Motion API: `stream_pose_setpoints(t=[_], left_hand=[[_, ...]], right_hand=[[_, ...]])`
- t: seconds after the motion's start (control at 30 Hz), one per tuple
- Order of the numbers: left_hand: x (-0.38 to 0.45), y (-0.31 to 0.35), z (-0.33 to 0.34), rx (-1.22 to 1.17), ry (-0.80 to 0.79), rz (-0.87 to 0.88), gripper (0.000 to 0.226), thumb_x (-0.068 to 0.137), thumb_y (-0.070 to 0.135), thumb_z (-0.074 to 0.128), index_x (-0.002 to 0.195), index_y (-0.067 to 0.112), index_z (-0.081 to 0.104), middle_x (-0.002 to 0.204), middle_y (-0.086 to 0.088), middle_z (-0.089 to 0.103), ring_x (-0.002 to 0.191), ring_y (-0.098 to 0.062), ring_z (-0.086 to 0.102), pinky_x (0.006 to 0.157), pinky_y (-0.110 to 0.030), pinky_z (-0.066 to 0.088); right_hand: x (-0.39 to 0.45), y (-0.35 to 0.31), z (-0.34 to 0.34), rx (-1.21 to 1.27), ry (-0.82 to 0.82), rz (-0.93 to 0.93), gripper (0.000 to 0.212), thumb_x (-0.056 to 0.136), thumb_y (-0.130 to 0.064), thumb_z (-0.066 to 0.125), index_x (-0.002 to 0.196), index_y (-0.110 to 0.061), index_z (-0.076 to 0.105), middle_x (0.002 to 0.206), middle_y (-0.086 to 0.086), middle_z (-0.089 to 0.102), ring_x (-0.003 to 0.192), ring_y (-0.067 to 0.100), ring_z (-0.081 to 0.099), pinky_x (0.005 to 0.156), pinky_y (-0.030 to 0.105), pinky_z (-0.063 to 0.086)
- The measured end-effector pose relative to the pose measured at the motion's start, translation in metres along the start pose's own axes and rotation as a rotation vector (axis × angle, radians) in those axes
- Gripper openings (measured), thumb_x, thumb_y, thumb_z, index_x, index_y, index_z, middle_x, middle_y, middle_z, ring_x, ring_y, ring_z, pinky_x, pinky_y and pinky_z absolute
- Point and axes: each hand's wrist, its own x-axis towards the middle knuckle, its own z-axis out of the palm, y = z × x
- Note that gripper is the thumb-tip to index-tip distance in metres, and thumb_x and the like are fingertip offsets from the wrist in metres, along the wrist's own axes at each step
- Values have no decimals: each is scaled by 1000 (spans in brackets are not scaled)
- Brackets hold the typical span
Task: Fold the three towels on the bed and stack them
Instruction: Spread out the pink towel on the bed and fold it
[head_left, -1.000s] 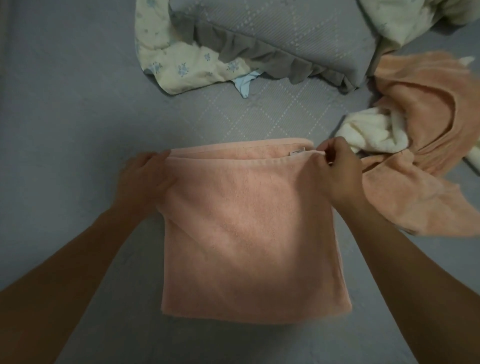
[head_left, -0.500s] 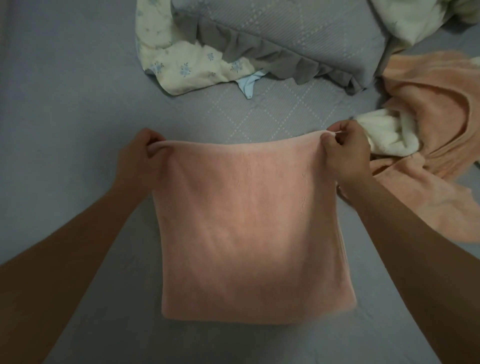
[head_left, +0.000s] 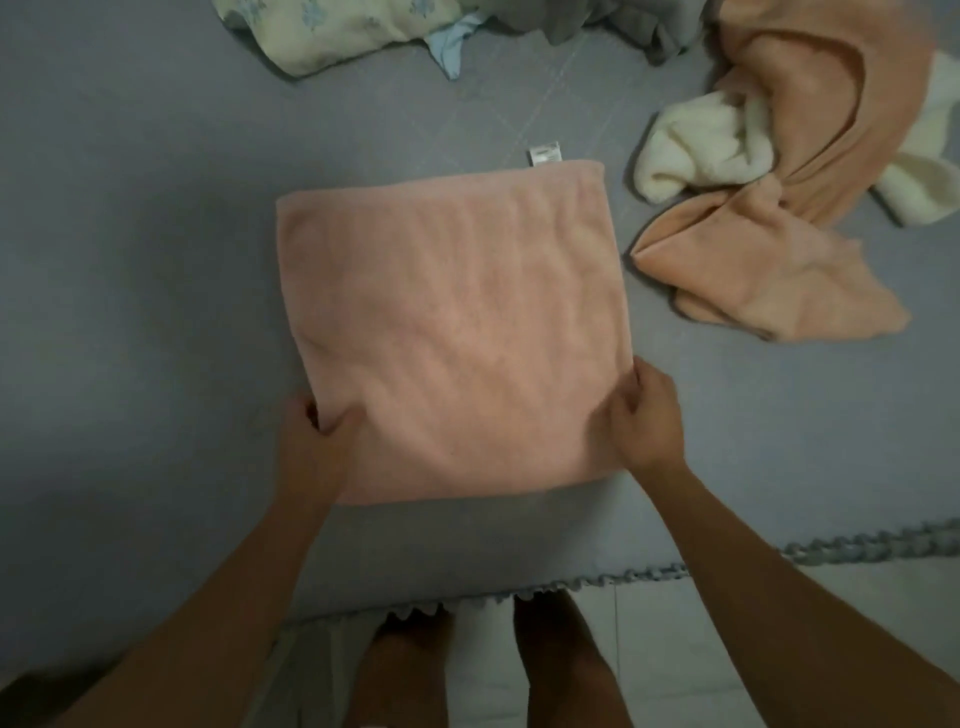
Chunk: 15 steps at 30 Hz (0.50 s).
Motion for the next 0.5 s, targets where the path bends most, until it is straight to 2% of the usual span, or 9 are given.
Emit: stream_pose_setpoints(t=[0.1,0.13,0.17,0.2,0.23,0.27,0.3,0.4,0.5], left_hand=[[-43,-32,-6,57,-156,1,30,81,33,70,101,14,59,92,-13,68,85,-32,65,69,-42,54],[-52,-37,-7,39,-184,-2,29,82,35,68,99,13,61,91,-12,70,84,-31,66,72,-44,55],[-58,-41,-8,25,-196,-7,20,84,33,69,92,15,63,86,-4,72,81,-23,68,72,-38,55],[-62,-43,-8,20,-198,-3,15,87,29,69,82,17,61,76,8,71,73,-10,66,67,-25,52],[-64,-45,-10,28,-203,-1,18,89,24,69,75,20,59,68,16,67,66,0,62,60,-15,46],[-65,-48,-12,28,-228,-18,18,89,22,69,74,20,60,64,17,64,65,3,60,56,-13,42],[-66,-53,-15,40,-269,-58,13,88,23,70,78,18,64,68,15,64,69,-3,61,57,-17,41],[-71,-68,-28,45,-396,-187,16,87,22,69,90,6,66,77,-10,64,74,-23,59,61,-29,40],[-87,-78,-39,-85,-349,-267,10,95,17,60,95,8,65,86,-16,67,71,-21,60,63,-29,45]], right_hand=[[-39,28,-8,126,-41,24,41,90,-8,53,130,-18,54,103,-1,62,93,21,60,74,29,44],[-47,35,-9,152,-35,25,42,92,-10,53,132,-22,52,101,-4,62,88,16,61,69,25,45],[-52,39,-9,167,-24,22,41,94,-14,54,133,-25,50,99,-7,62,83,10,61,64,20,44],[-55,41,-9,179,-14,18,41,94,-17,56,133,-30,48,95,-11,61,79,3,60,61,17,42],[-57,43,-9,192,-7,15,41,95,-19,57,131,-34,46,92,-15,60,77,2,59,59,15,42],[-59,44,-9,204,0,16,38,94,-19,57,126,-36,46,90,-17,59,76,1,60,57,15,41],[-62,46,-8,208,6,22,33,93,-18,57,119,-36,48,89,-17,60,76,3,61,56,16,41],[-69,57,-5,131,-34,39,13,90,-20,56,103,-24,59,84,-4,65,78,17,64,61,26,42],[-75,69,-7,26,-173,54,12,90,-28,60,91,-17,63,78,4,66,77,25,65,59,29,42]])
